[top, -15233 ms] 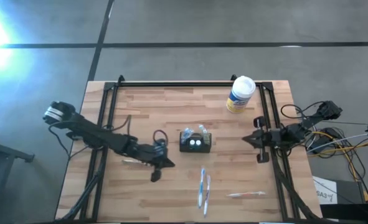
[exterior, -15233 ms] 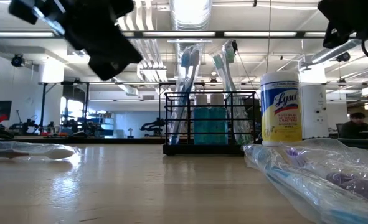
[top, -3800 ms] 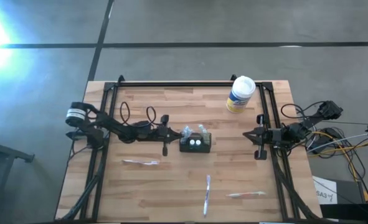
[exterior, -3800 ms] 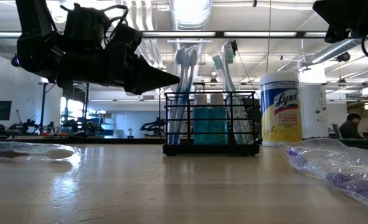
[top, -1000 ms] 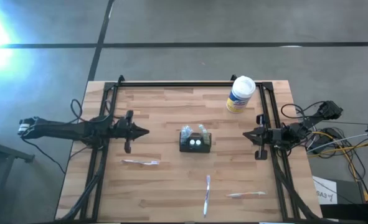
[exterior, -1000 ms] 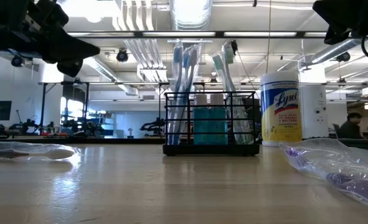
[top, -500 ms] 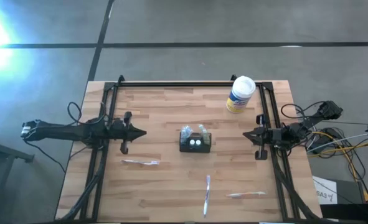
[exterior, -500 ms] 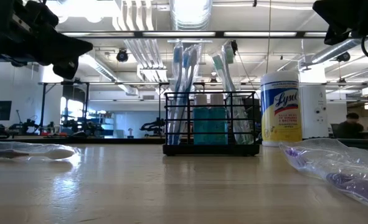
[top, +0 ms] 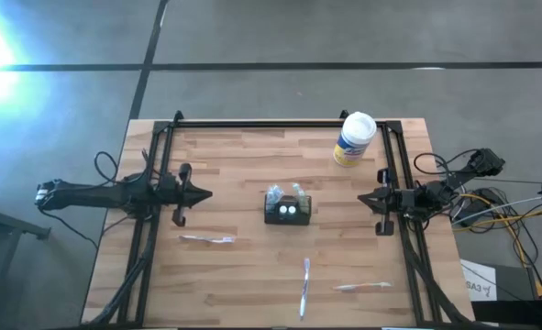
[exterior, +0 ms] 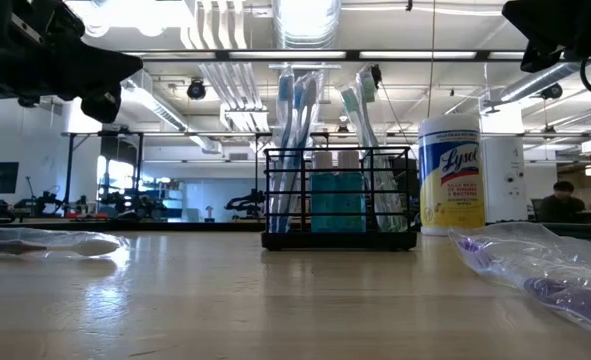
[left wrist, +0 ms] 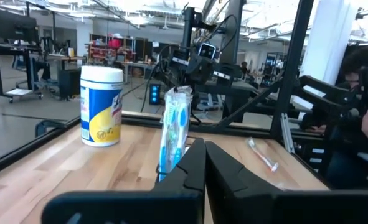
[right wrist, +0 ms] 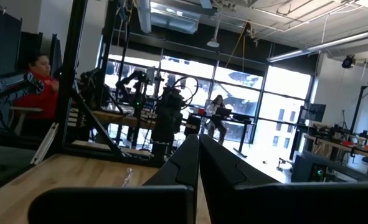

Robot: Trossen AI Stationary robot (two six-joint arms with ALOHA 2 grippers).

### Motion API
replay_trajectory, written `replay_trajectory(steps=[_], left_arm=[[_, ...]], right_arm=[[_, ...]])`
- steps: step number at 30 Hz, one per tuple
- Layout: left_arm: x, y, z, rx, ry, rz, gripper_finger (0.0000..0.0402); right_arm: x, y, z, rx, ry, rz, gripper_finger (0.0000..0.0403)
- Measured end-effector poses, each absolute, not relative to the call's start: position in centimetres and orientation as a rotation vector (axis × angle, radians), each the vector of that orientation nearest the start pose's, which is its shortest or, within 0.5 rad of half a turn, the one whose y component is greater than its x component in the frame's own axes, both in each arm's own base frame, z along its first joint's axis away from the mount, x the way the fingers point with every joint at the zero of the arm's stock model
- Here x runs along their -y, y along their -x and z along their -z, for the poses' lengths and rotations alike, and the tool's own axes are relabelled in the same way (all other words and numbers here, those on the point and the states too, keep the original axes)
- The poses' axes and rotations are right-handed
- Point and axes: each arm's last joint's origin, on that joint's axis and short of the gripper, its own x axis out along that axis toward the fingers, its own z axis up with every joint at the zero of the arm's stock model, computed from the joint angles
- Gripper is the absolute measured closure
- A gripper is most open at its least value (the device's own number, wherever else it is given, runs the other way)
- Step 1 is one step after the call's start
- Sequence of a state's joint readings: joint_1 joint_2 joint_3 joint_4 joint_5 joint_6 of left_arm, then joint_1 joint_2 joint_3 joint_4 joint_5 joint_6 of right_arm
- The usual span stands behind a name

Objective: Pick & Place toothbrushing station
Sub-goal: Put the purple toothbrush into the wire organizer

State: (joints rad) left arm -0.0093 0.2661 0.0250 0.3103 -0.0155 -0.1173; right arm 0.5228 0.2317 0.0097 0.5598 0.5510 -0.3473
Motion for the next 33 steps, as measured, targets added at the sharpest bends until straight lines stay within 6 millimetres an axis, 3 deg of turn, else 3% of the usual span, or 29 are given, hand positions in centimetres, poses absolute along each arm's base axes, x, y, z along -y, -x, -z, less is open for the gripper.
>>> replay_trajectory(steps=[6, 12, 19, 22, 26, 33], left_arm=[[0.1, -11.4, -18.0, 0.073, 0.117, 0.007, 0.0398], [0.4, -11.3, -18.6, 0.116, 0.115, 0.125, 0.0399], [1.2, -11.3, -24.0, 0.183, 0.134, 0.201, 0.0400], [1.7, -11.6, -26.4, 0.044, 0.143, 0.200, 0.0400], [2.3, -12.5, -28.7, -0.274, 0.173, 0.055, 0.0401], [4.4, -15.8, -29.2, -0.724, 0.166, -0.081, 0.0391]], right_arm=[[-3.8, -9.6, -19.9, 0.281, 0.172, 0.078, 0.0394], [-3.8, -9.6, -19.9, 0.281, 0.172, 0.078, 0.0394], [-3.8, -9.6, -19.9, 0.281, 0.177, 0.079, 0.0394], [-3.8, -9.6, -19.9, 0.281, 0.173, 0.078, 0.0394], [-3.8, -9.6, -19.9, 0.281, 0.159, 0.076, 0.0394], [-3.8, -9.6, -19.9, 0.279, 0.143, 0.073, 0.0394]])
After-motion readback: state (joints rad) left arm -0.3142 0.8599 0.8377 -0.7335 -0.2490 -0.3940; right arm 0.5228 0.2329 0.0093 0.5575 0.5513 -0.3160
